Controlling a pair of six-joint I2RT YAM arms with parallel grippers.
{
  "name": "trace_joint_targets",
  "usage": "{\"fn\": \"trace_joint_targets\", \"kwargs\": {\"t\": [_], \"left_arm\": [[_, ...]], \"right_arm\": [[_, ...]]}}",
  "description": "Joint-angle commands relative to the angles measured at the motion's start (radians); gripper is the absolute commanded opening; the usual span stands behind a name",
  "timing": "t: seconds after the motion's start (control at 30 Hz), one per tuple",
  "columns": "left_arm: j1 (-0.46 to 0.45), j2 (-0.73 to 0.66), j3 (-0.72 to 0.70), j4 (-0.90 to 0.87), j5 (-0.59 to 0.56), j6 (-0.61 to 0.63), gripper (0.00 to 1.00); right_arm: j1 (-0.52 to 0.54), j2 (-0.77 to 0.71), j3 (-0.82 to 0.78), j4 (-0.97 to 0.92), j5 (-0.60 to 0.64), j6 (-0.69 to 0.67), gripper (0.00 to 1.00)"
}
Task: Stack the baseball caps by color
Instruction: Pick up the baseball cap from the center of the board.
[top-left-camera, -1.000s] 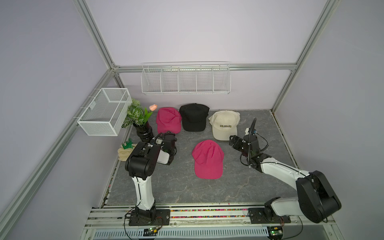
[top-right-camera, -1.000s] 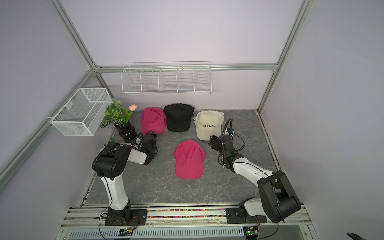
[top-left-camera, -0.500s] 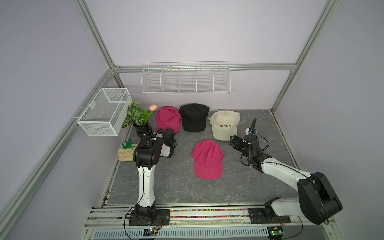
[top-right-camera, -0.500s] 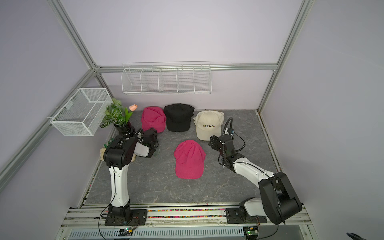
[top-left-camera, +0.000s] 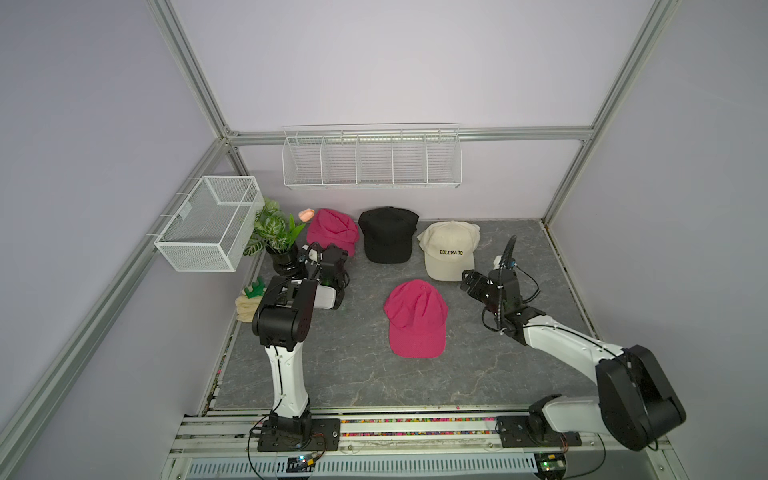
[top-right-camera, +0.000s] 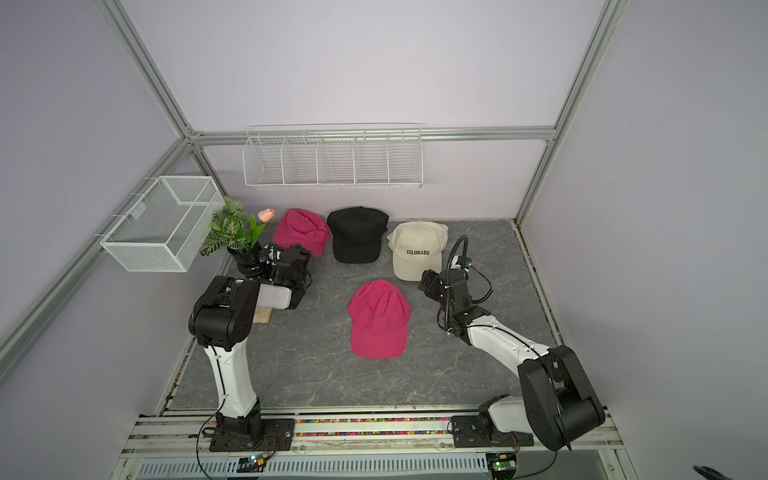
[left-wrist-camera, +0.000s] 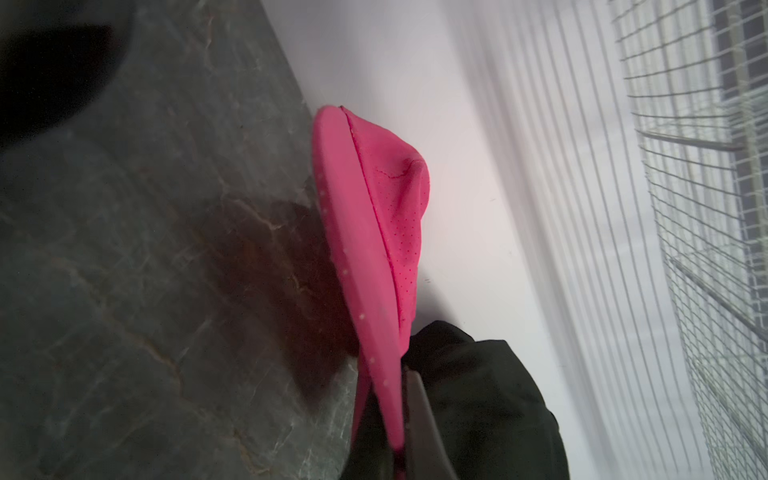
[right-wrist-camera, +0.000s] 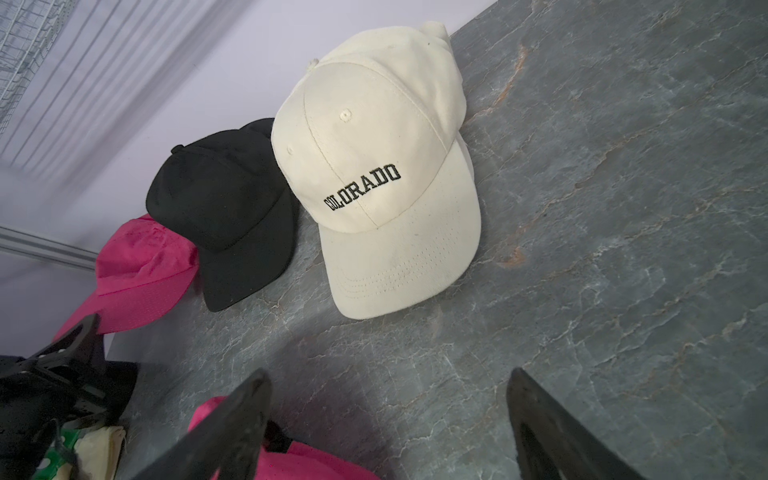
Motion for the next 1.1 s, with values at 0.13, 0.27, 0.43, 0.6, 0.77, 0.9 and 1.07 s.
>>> {"fn": "trace_joint_targets", "kwargs": {"t": [0.13, 0.27, 0.43, 0.6, 0.77, 0.9, 1.07], "left_arm": [[-0.038, -0.184, -0.03, -0.159, 0.022, 0.237, 0.0], [-0.051, -0.286, -0.058, -0.237, 0.122, 0.26, 0.0], [-0.055, -0.432, -0.093, -0.302, 0.3, 0.333, 0.0], [-0.063, -0.502, -0.045, -0.399, 0.565, 0.371, 0.0], [-0.065, -0.569, 0.146, -0.754, 0.675, 0.489, 0.0], [-0.061, -0.591, 0.16, -0.787, 0.673, 0.416, 0.0], [-0.071, -0.369, 0.312, -1.03, 0.826, 0.449, 0.0]], "right_arm": [[-0.007, -0.003, -0.024, 0.119, -0.012, -0.008, 0.89], [-0.008, -0.011, -0.024, 0.146, -0.026, -0.041, 0.89], [-0.019, -0.016, -0.021, 0.179, -0.095, -0.105, 0.89], [-0.056, -0.028, -0.014, 0.2, -0.185, -0.113, 0.89], [-0.08, -0.059, -0.01, 0.186, -0.197, -0.116, 0.89], [-0.084, -0.066, -0.001, 0.162, -0.185, -0.123, 0.89], [-0.087, -0.052, 0.011, 0.158, -0.185, -0.105, 0.89]]}}
